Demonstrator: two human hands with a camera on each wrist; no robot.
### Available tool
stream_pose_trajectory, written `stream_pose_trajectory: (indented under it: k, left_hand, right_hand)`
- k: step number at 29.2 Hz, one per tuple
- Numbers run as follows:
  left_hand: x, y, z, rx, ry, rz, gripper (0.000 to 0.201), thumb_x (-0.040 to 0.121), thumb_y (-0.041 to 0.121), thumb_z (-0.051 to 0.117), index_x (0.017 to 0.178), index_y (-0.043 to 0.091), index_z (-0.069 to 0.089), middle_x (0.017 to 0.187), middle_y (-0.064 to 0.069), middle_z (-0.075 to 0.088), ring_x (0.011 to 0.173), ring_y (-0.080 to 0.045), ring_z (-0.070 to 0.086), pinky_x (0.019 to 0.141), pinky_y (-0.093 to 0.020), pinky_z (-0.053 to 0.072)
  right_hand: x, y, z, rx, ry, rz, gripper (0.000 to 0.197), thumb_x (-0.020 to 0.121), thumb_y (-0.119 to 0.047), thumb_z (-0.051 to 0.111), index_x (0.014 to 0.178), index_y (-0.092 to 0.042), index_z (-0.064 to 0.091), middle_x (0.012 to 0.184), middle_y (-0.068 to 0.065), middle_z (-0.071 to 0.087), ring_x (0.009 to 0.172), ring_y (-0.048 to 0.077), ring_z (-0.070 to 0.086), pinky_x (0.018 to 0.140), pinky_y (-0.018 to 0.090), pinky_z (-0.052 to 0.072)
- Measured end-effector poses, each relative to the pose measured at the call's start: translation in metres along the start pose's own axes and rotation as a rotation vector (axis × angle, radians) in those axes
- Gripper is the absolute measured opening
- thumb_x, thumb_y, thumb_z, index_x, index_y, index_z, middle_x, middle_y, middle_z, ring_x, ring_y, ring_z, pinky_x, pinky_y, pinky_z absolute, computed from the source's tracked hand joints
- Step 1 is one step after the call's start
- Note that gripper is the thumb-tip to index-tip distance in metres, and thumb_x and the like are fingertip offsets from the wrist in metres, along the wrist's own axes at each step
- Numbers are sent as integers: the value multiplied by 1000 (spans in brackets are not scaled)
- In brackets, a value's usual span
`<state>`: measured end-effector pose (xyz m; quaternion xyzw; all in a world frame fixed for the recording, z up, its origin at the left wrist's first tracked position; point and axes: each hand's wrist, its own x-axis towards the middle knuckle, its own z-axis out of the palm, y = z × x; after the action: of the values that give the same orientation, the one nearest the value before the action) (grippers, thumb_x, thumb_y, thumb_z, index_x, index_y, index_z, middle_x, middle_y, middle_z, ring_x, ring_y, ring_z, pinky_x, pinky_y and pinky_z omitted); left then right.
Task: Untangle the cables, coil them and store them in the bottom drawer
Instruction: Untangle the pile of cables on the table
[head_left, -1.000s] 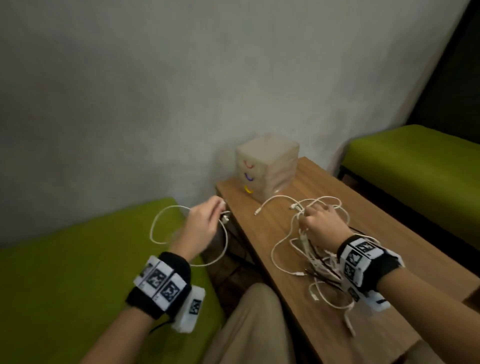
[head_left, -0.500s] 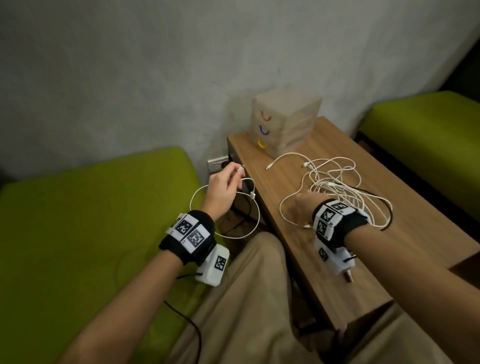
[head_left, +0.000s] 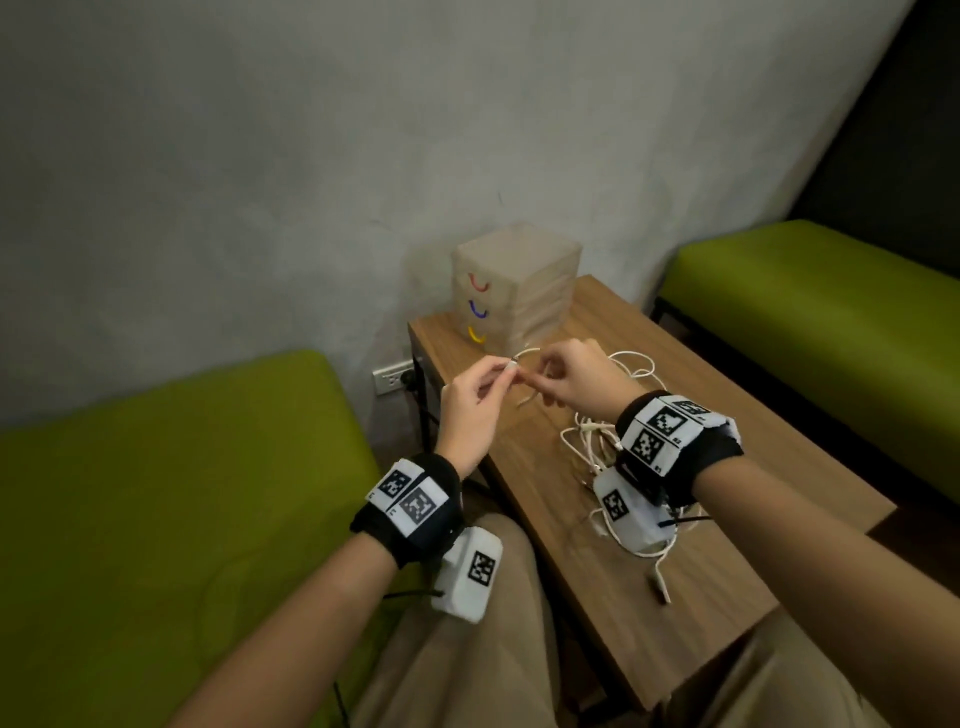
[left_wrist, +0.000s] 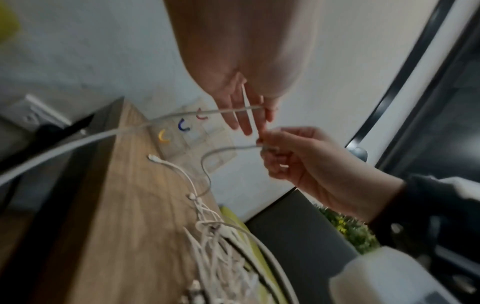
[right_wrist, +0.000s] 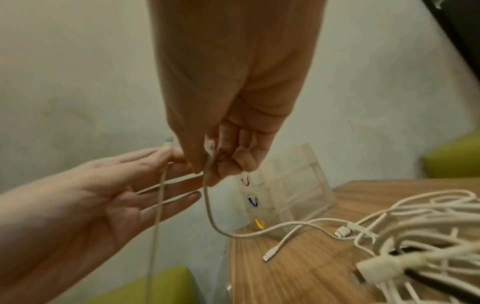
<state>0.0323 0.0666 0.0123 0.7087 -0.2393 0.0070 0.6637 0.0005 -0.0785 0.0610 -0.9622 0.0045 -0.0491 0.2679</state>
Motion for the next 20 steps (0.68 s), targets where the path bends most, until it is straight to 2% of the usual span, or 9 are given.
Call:
stream_pose_trajectory:
  k: [1,3,6,8,10,14,17,20]
  left_hand:
    - [3,0,7,-9,44,-5,12,91,14,55,90,11,66,84,-3,70,83,-14,67,80,-33,55]
    - [8,4,19,-54,116,-18,10,89,13,57,91,12,67,82,-1,69,77,-4,66,75,-23,54]
    - [10,9,32,-93,108,-1,10,91,10,53,90,12,63,78,0,67,66,4,64,64,-12,50]
    - [10,7,36,-58,74,12,11,93,12,50,93,10,61,82,-4,69,70,1,65,65,-17,53]
    - [9,4,38,2,76,23,14,93,15,50,97,9,63,85,-7,70,74,-10,67,68,-29,57]
    - [10,0,39,79,136,50,18,93,18,52,99,12,68,80,-1,69,72,-16,66,70,-39,58]
    - [11,-2,40,144,143,75,20,92,16,52,101,9,69,87,-5,72,77,-18,67,72,-33,56]
    - [8,-5,41,268,122,133,21,94,14,49,95,3,68,81,-9,71,73,-23,64,64,-20,43]
  right_hand:
    - [-1,-1,-1,57,54,-14,20,86,-29,63,71,-17,58,56,-4,64,44,-5,54,52,7,40]
    - [-3,0,0,176,156,-13,18,85,-25,65,79,-12,54,55,-4,63,42,-2,54,50,7,40]
    - [-4,7,6,298,268,0,19,88,-17,61,89,-9,43,55,-4,60,42,-1,54,50,8,41]
    - [-4,10,11,323,288,-2,17,91,-11,54,93,-9,37,57,-6,59,48,-1,58,54,9,42]
    - [-4,11,14,344,272,3,16,92,-9,50,97,-9,34,61,-1,61,55,5,62,57,17,48]
    - [-2,10,19,369,314,10,17,93,-9,47,96,-11,30,62,3,63,51,8,60,53,15,47]
    - [-1,10,21,392,345,42,16,94,-10,46,96,-11,31,62,2,61,51,9,59,50,15,45]
    - [-1,5,21,440,379,79,12,96,-11,44,95,-10,32,62,3,58,51,14,58,48,20,49]
